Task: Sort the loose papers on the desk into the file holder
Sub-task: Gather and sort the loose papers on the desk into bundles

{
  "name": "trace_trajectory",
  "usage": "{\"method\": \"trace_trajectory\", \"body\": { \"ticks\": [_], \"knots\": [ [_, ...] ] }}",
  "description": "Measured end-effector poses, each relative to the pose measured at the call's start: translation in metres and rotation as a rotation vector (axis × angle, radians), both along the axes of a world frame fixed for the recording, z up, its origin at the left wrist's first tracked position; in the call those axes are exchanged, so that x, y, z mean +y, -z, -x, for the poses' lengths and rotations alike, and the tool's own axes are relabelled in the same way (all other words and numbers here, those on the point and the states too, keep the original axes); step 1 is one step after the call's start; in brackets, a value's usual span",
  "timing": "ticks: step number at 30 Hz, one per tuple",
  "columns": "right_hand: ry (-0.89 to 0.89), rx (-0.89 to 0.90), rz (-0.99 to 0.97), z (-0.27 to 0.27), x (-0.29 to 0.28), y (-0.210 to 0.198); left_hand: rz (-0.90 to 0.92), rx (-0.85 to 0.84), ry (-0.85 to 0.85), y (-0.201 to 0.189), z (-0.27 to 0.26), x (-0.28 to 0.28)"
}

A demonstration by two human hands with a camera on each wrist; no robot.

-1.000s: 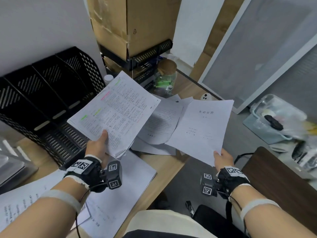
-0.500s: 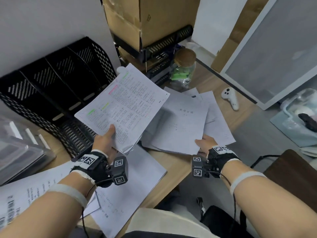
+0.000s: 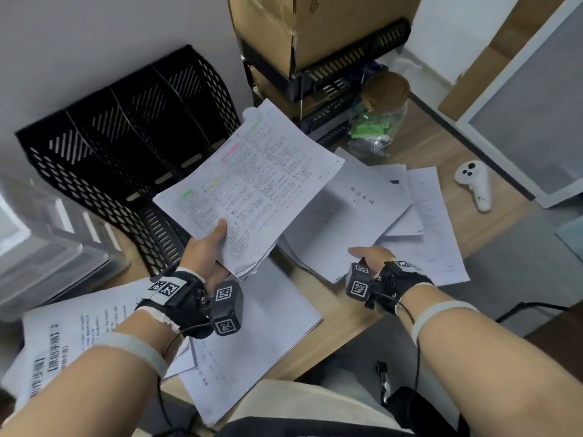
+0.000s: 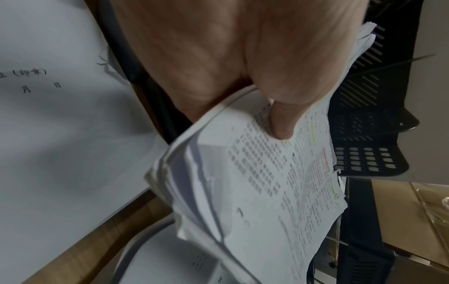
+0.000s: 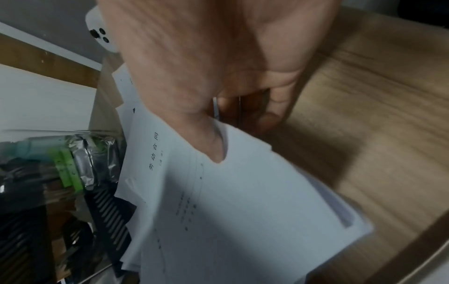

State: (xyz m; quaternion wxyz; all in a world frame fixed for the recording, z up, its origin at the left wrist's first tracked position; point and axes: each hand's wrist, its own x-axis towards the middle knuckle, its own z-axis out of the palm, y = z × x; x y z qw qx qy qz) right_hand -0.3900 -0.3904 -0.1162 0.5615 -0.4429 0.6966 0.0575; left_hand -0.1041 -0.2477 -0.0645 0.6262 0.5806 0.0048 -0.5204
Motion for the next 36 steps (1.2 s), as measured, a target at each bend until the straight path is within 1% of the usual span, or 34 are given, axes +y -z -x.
{"method": "trace_trajectory", "body": {
  "ticks": [7,8,9,11,12,14,15,16,17,20,25,27,33,36],
  "knots": [
    [0.069,-0.016,0.059,-0.011,-0.005,-0.001,0.025,0.027,-0.006,-0.007,0.003,0.002],
    [0.059,-0.02,0.071,-0.013,-0.006,-0.005,0.03,0.029,-0.01,-0.008,0.002,0.003],
    [0.012,-0.007,0.084,-0.013,-0.008,-0.004,0.033,0.031,-0.017,-0.008,0.002,0.003],
    [0.047,-0.003,0.082,-0.01,-0.012,-0.002,0.039,0.034,-0.02,-0.008,0.0,0.006],
    [0.044,0.015,0.109,-0.009,-0.01,-0.004,0.043,0.034,-0.018,-0.009,-0.002,0.007],
    [0.097,0.071,0.149,-0.005,-0.001,-0.014,0.054,0.03,-0.018,-0.01,-0.004,0.011],
    [0.132,0.12,0.203,0.002,0.004,-0.016,0.054,0.028,-0.017,-0.01,-0.005,0.012],
    [0.204,0.134,0.227,0.007,0.01,-0.021,0.056,0.027,-0.015,-0.011,-0.005,0.013],
    [0.221,0.148,0.227,0.014,0.014,-0.024,0.06,0.03,-0.017,-0.012,-0.004,0.014],
    [0.222,0.18,0.292,0.035,0.021,-0.031,0.077,0.047,-0.031,-0.015,-0.001,0.016],
    [0.16,0.303,0.347,0.063,0.037,-0.046,0.068,0.05,-0.039,-0.02,0.006,0.02],
    [0.168,0.333,0.391,0.071,0.044,-0.048,0.054,0.038,-0.04,-0.022,0.008,0.023],
    [0.306,0.275,0.527,0.08,0.055,-0.065,0.024,-0.002,-0.008,-0.024,0.009,0.034],
    [0.37,0.202,0.555,0.083,0.057,-0.083,0.026,-0.014,0.01,-0.023,0.008,0.037]
  ]
}}
